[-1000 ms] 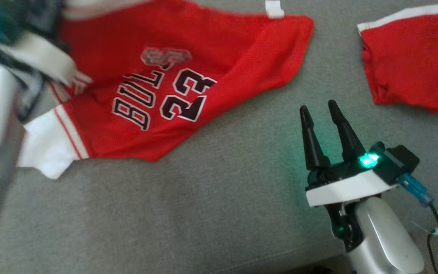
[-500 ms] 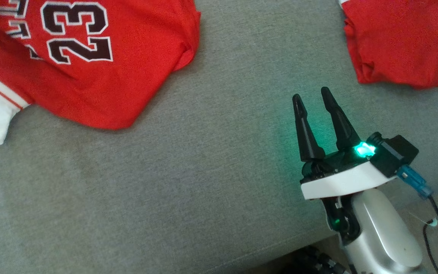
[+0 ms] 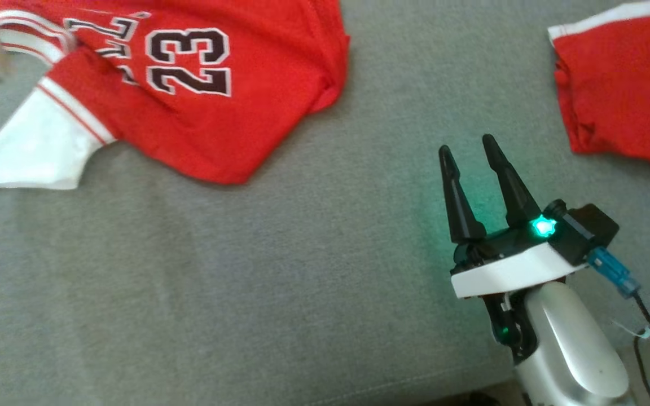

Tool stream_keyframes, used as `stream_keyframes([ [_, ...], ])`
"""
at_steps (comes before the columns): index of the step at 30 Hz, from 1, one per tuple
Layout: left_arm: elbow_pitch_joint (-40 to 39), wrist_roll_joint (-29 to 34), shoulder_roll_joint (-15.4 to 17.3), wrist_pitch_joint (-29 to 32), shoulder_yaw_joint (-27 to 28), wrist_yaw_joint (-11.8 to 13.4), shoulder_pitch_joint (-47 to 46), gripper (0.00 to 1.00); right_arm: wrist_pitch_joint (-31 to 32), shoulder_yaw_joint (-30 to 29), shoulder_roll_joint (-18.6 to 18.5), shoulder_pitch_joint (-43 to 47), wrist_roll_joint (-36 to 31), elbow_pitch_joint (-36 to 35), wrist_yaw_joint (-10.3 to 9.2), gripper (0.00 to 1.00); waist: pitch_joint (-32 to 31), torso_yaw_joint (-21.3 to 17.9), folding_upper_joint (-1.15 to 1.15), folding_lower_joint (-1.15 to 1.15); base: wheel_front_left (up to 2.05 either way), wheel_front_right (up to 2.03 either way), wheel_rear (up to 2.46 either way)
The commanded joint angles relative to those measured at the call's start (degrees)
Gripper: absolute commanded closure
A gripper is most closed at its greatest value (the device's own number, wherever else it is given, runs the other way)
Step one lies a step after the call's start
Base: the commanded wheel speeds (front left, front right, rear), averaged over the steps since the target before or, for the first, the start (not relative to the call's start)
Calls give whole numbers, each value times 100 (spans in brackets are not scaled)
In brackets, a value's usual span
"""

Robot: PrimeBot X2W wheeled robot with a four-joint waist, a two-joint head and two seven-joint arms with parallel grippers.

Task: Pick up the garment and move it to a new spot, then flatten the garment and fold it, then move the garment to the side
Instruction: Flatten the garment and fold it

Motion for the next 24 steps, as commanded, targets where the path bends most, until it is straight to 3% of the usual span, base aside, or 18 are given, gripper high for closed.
stream_keyframes([
  [1,-338,-46,178,-48,102,-31,67,0,-61,49,-8,25,-58,-129,-4,0,-283,264,0,0,0,0,0],
  [8,-1690,-171,-233,-52,127,-6,1561,0,-61,-207,-8,196,-200,18,-4,0,-865,804,0,0,0,0,0],
  [13,-2721,-240,-538,-52,96,217,2913,0,-61,-318,-8,337,-263,98,-4,0,-1151,1140,0,0,0,0,0],
  [18,-3605,-180,-777,-53,50,605,4141,0,-61,-372,-8,467,-272,177,-4,0,-1288,1336,0,0,0,0,0],
  [24,-4165,-252,-1066,-53,-4,800,4984,0,-61,-500,-8,523,-376,345,-4,0,-1321,1562,0,0,0,0,0],
])
